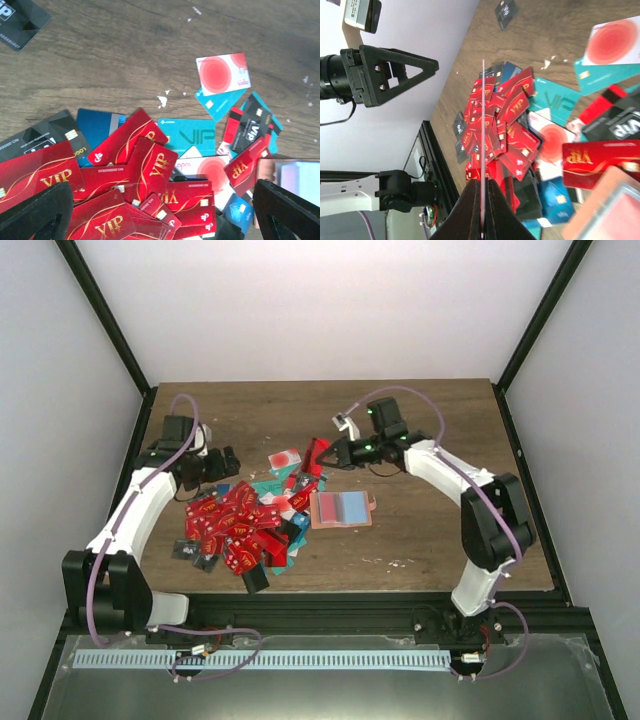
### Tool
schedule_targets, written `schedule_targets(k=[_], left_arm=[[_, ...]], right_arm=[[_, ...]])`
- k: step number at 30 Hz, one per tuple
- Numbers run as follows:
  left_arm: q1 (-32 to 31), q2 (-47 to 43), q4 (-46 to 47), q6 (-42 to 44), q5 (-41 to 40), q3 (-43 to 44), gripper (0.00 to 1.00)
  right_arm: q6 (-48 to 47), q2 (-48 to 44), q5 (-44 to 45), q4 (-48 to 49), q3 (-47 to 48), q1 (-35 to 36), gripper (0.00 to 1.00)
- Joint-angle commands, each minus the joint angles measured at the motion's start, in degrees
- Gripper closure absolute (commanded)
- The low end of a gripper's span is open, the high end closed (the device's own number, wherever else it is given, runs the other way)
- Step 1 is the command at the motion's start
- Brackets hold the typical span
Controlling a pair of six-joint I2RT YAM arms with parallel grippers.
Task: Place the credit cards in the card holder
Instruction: Pick up the credit card from the center of the board.
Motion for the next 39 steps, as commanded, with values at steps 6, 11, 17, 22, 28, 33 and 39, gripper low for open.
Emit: schedule_targets(k=[6,11,17,22,28,33,39], left_arm=[[1.57,1.31,4.47,1.35,14.97,-0.42,0.0],[0.73,1.62,11.47,0.03,31.53,-1.07,0.07],[-3.43,3.34,14.98,2.02,44.6,1.84,0.16],[-6.96,4.71,19.35,1.3,51.7,2.01,0.21],[-12.02,6.72,24.06,-0.24,57.36,3.13,0.32],[-14.72,8.03,26.44,-1.41,58.21,3.41,0.41],[-16.97,9.37,27.6,-2.13,59.57,3.73,0.54]], right_arm=[[-14.23,-8.65,-5.76,-8.27,-6.68,-5.91,0.99],[-17.5,-10.06,-12.42,-8.52,-9.89,-6.8,0.99],[-21.89,-8.93,-20.52,-10.71,-8.98,-7.0,0.98],[-20.4,-8.14,-27.04,-8.51,-8.59,-6.96,0.98],[-18.8,-8.37,-31.37,-6.88,-8.59,-6.96,0.99],[-18.35,-8.46,-33.47,-6.38,-8.87,-6.98,0.99],[-17.26,-8.91,-34.44,-5.07,-9.48,-7.0,0.99]])
